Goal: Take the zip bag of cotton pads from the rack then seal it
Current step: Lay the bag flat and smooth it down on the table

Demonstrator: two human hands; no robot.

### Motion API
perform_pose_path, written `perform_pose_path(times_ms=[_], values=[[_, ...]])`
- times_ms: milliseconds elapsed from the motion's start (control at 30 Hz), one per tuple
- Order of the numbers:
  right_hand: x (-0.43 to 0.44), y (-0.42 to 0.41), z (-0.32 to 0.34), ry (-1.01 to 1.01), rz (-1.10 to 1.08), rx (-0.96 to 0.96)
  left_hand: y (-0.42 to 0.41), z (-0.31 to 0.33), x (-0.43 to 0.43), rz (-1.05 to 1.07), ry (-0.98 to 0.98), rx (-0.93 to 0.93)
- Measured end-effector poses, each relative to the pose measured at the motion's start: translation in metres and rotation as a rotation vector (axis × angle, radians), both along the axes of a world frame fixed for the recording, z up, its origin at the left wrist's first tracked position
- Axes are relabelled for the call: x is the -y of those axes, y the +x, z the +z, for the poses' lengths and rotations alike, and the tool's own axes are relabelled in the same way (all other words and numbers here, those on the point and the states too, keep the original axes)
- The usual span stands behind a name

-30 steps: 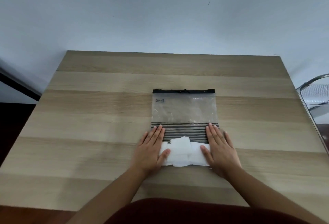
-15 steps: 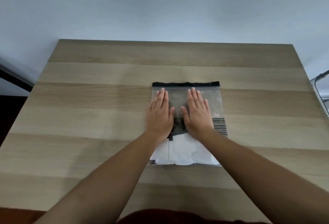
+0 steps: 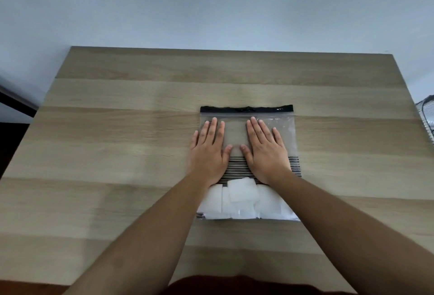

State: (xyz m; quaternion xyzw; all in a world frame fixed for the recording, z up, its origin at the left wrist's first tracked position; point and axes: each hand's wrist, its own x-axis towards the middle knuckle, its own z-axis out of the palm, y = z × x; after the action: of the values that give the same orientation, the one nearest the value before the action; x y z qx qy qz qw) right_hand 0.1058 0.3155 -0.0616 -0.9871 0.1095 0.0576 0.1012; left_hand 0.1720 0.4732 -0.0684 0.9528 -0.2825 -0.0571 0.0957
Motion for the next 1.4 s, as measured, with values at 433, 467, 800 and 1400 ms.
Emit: perform_pose_path(times_ms=[433, 467, 800, 1400], values=[[0.068, -0.038, 0.003, -0.039, -0.182, -0.042, 0.016, -0.003, -0.032, 0.035, 0.050, -0.005], [0.069, -0.037, 0.004, -0.027, -0.177, -0.052, 0.017, -0.002, -0.032, 0.031, 0.056, -0.021], [0.069, -0.065, 0.033, 0.237, -0.449, 0.063, -0.007, 0.031, -0.058, 0.202, -0.081, -0.150], [0.043, -0.070, 0.064, 0.871, -0.738, 0.096, -0.012, 0.059, -0.046, 0.371, -0.498, -0.441]])
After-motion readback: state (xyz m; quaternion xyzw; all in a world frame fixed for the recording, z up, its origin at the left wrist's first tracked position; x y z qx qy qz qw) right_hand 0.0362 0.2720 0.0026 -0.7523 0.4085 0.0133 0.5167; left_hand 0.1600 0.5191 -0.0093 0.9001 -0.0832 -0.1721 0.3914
